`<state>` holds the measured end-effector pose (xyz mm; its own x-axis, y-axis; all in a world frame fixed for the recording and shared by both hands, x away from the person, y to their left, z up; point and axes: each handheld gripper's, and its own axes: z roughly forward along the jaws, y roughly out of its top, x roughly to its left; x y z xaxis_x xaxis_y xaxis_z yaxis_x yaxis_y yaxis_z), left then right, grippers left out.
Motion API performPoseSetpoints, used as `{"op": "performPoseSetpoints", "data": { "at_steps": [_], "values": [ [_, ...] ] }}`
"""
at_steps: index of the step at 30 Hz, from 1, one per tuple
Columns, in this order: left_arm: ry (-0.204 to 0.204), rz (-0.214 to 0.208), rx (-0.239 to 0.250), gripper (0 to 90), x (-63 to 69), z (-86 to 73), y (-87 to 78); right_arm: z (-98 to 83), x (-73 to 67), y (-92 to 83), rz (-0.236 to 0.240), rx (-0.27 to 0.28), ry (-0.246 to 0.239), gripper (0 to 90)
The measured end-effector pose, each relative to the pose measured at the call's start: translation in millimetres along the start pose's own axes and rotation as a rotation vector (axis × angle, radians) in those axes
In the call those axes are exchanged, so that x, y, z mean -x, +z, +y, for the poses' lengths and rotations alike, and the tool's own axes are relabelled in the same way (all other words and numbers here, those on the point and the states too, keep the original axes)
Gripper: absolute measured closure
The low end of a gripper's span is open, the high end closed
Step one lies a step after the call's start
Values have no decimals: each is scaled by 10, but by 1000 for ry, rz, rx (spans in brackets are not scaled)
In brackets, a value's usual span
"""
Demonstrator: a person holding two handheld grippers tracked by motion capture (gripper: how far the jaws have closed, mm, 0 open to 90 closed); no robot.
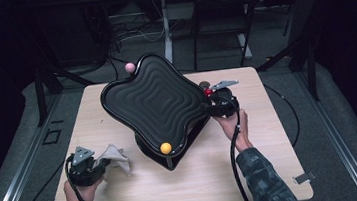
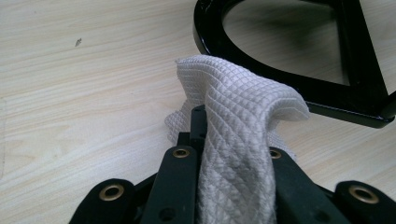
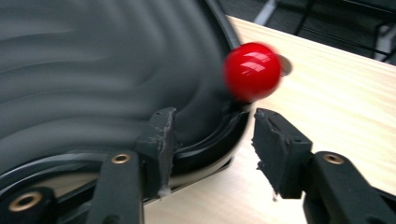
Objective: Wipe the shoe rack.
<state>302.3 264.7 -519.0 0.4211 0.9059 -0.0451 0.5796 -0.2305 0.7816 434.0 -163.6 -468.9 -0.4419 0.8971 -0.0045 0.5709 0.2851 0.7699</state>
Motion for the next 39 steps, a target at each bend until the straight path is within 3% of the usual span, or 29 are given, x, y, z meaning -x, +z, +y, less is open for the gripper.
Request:
{"op": "performPoseSetpoints", "data": {
  "at_steps": [7, 8, 10, 11, 12, 13, 14, 17, 19, 20, 21, 25, 27, 29, 31, 39],
  "values": [
    [8, 5, -8, 833, 14, -1, 10, -184, -389, -278, 148, 0, -39, 305],
    [8, 4, -8, 833, 17, -1, 12, -202, -429, -303, 224, 12, -46, 285],
    [6, 3, -10, 833, 22, -2, 13, -227, -574, -376, 157, -11, -65, 224],
    [6, 3, -9, 834, 23, -2, 13, -250, -599, -376, 298, 13, -55, 195],
    [7, 3, -10, 833, 23, -3, 13, -260, -686, -419, 196, -15, -72, 171],
    [7, 3, -10, 833, 22, -5, 13, -282, -716, -407, 318, 11, -65, 161],
    [6, 3, -12, 833, 21, -5, 14, -291, -783, -433, 281, -11, -82, 155],
    [7, 4, -11, 834, 20, -3, 12, -314, -960, -447, 315, 4, -107, 155],
    [6, 5, -10, 833, 17, -3, 9, -309, -1067, -464, 361, 11, -132, 171],
    [5, 5, -10, 833, 16, -3, 10, -303, -1119, -473, 368, 13, -142, 186],
    [4, 4, -9, 833, 13, -5, 13, -294, -1174, -488, 339, 5, -161, 209],
    [5, 3, -13, 834, 16, -7, 14, -283, -1325, -442, 408, 21, -175, 349],
    [7, 0, -12, 833, 17, -8, 14, -288, -1399, -412, 410, 15, -189, 420],
    [6, -1, -9, 834, 15, -10, 14, -295, -1460, -405, 375, 11, -204, 498],
    [5, 0, -8, 834, 12, -10, 14, -307, -1475, -398, 400, 28, -205, 584],
    [13, -5, -12, 834, 27, -14, 19, -371, -1367, -449, 390, 38, -204, 594]
  ]
}}
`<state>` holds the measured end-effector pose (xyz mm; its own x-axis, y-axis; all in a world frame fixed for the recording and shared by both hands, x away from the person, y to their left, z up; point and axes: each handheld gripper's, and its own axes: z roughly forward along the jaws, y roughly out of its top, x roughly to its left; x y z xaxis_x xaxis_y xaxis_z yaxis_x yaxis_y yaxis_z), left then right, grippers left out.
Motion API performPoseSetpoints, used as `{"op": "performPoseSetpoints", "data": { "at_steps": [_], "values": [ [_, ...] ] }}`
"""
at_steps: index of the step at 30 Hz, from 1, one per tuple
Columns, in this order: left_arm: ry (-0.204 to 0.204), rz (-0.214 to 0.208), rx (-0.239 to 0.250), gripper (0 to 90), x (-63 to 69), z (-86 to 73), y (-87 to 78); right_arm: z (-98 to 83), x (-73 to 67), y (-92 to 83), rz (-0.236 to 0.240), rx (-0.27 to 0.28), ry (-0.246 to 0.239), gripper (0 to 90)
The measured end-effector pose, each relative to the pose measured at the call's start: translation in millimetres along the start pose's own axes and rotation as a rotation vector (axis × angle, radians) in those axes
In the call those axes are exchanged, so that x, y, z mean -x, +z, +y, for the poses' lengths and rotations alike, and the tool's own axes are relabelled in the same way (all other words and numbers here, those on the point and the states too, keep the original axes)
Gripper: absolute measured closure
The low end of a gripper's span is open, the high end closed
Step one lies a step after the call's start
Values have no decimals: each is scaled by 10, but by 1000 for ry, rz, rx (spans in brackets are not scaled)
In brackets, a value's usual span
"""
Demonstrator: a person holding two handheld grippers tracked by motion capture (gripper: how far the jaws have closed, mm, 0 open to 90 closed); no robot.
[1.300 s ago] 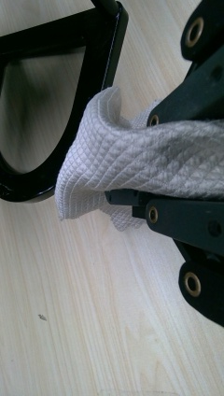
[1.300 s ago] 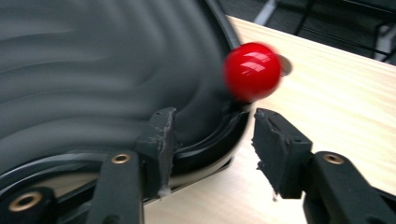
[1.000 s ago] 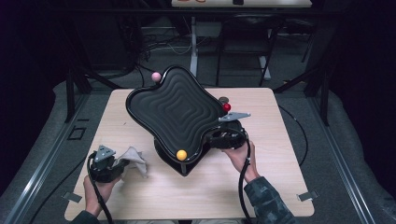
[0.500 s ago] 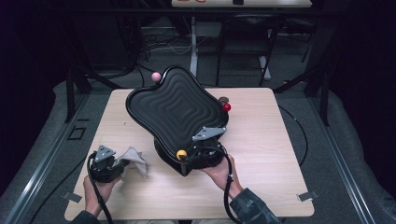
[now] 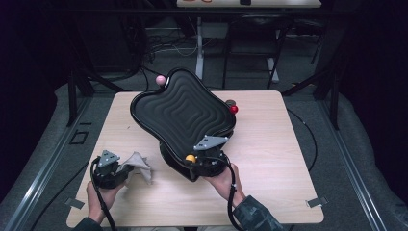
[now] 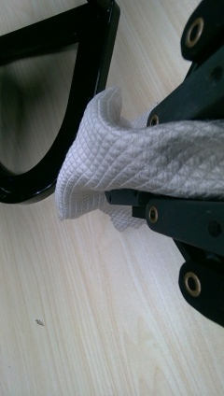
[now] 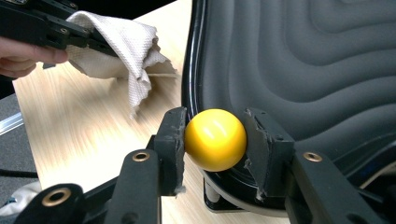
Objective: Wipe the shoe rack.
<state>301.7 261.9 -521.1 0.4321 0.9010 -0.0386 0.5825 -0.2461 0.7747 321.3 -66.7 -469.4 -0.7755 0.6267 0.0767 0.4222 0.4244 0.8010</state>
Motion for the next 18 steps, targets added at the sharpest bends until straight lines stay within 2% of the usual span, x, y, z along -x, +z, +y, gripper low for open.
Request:
{"op": "performPoseSetpoints", "data": {
  "at_steps": [2, 4, 12, 13, 18],
  "values": [
    [0, 0, -1, 834, 2, -1, -1, -29, 28, -53, -21, -9, 5, 594],
    [0, -1, 0, 834, 6, 0, 1, -69, 65, -103, -18, -3, 10, 594],
    [3, 1, 0, 834, 12, -1, 0, -210, 237, -293, -59, 9, 44, 593],
    [7, 1, 1, 834, 13, 0, -4, -224, 251, -316, -75, 5, 46, 594],
    [8, 0, 3, 834, 17, 0, -4, -271, 317, -407, -100, -3, 62, 594]
  ]
}}
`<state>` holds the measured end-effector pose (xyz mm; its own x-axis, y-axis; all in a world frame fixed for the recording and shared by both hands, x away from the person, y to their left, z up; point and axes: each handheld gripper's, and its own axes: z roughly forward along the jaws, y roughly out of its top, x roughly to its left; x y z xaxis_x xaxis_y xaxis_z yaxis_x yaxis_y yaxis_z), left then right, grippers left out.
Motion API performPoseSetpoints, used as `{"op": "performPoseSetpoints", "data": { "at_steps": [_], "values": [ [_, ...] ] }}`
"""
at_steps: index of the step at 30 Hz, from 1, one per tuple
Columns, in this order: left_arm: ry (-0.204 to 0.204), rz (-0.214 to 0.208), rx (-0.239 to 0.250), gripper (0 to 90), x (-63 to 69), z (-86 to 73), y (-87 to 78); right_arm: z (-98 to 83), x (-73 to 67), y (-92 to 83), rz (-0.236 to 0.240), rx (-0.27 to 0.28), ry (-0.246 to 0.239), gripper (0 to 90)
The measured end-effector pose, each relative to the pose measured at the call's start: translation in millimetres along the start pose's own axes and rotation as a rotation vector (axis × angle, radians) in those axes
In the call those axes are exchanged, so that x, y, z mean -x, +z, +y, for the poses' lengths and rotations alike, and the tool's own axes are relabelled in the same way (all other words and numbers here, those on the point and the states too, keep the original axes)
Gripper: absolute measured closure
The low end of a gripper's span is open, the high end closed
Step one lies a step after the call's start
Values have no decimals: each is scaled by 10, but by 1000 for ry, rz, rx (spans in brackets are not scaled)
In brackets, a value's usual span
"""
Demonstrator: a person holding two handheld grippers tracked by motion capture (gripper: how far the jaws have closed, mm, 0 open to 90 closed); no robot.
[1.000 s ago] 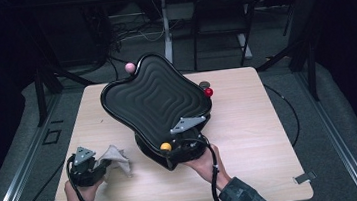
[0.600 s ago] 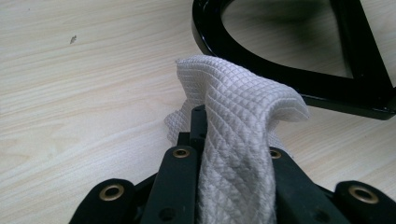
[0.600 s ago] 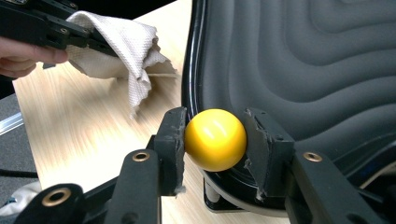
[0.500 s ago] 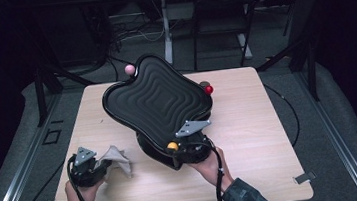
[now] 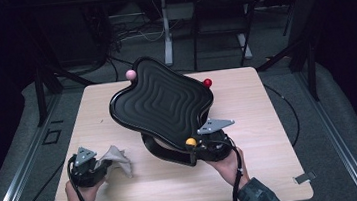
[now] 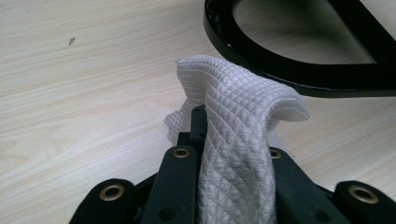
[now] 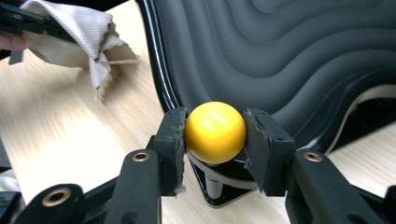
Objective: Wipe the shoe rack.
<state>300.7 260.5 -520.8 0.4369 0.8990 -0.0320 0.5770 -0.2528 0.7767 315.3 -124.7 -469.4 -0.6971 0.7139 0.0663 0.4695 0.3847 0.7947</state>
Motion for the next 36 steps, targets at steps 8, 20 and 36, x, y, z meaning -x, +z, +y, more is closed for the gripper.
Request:
{"op": "performPoseSetpoints", "data": {
  "at_steps": [8, 20, 36],
  "values": [
    [3, 0, 2, 834, 30, 1, 24, -1, -35, 3, -74, 47, 16, 569],
    [18, 4, 12, 834, 94, 3, 55, -34, -61, 107, -100, 73, -12, 597],
    [19, -17, 40, 836, 250, 59, 194, 47, -31, 216, -55, 75, -37, 600]
  ]
}}
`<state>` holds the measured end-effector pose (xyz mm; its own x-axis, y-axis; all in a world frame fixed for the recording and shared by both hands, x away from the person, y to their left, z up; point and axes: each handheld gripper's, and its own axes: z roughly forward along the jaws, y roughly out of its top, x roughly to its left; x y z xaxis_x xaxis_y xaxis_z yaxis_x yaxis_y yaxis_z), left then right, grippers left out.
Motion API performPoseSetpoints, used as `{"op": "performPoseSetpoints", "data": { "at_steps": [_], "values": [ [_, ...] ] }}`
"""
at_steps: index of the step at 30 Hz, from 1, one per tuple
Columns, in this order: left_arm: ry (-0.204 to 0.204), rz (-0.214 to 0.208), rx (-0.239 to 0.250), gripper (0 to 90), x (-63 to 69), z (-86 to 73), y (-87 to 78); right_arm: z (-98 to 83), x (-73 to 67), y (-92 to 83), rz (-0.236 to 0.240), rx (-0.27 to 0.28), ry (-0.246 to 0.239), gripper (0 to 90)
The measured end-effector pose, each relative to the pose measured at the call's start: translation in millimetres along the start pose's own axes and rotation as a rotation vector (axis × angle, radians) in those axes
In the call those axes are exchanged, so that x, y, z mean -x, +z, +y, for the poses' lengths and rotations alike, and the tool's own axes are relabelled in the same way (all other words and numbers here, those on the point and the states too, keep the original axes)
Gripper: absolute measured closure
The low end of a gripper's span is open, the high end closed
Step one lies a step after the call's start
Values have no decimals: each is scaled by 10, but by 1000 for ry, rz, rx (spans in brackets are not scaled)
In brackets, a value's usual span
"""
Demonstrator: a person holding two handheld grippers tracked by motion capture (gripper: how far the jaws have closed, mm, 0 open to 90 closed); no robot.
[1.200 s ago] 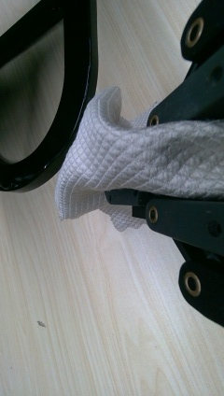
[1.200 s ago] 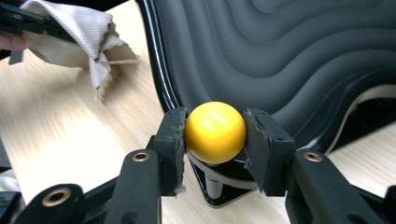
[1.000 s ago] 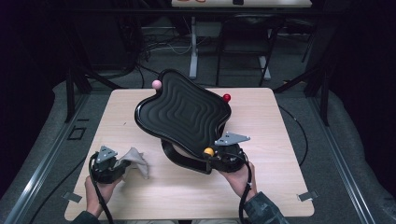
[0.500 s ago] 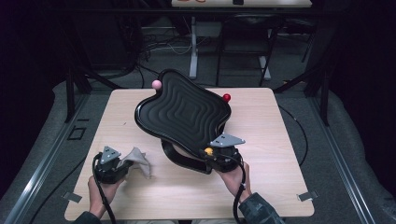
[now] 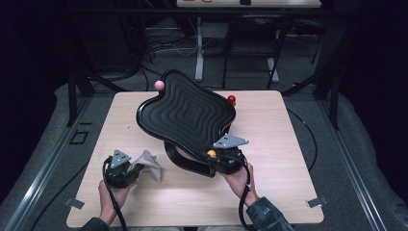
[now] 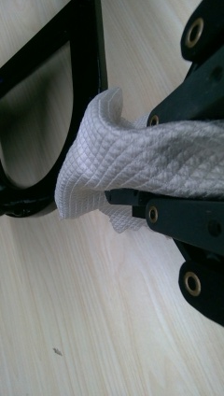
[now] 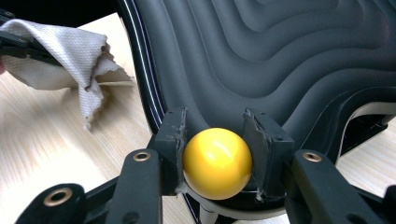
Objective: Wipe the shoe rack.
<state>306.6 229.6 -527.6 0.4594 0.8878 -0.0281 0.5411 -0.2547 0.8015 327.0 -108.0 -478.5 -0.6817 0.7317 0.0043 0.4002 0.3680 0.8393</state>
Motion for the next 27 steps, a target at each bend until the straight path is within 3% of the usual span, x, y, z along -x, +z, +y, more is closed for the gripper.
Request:
{"op": "performPoseSetpoints", "data": {
  "at_steps": [8, 13, 17, 24, 27],
  "values": [
    [32, -20, 6, 836, 153, 52, 95, 37, -33, 61, 34, 0, -35, 601],
    [29, -24, 6, 836, 147, 46, 87, 63, -69, 118, 78, 7, -65, 600],
    [20, -22, 11, 836, 131, 38, 68, 70, -87, 120, 73, -7, -84, 599],
    [18, -24, 9, 837, 128, 19, 45, 59, -69, 113, 141, -3, -113, 599],
    [23, -23, 11, 837, 142, 19, 38, 60, -76, 107, 132, -8, -114, 598]
  ]
}}
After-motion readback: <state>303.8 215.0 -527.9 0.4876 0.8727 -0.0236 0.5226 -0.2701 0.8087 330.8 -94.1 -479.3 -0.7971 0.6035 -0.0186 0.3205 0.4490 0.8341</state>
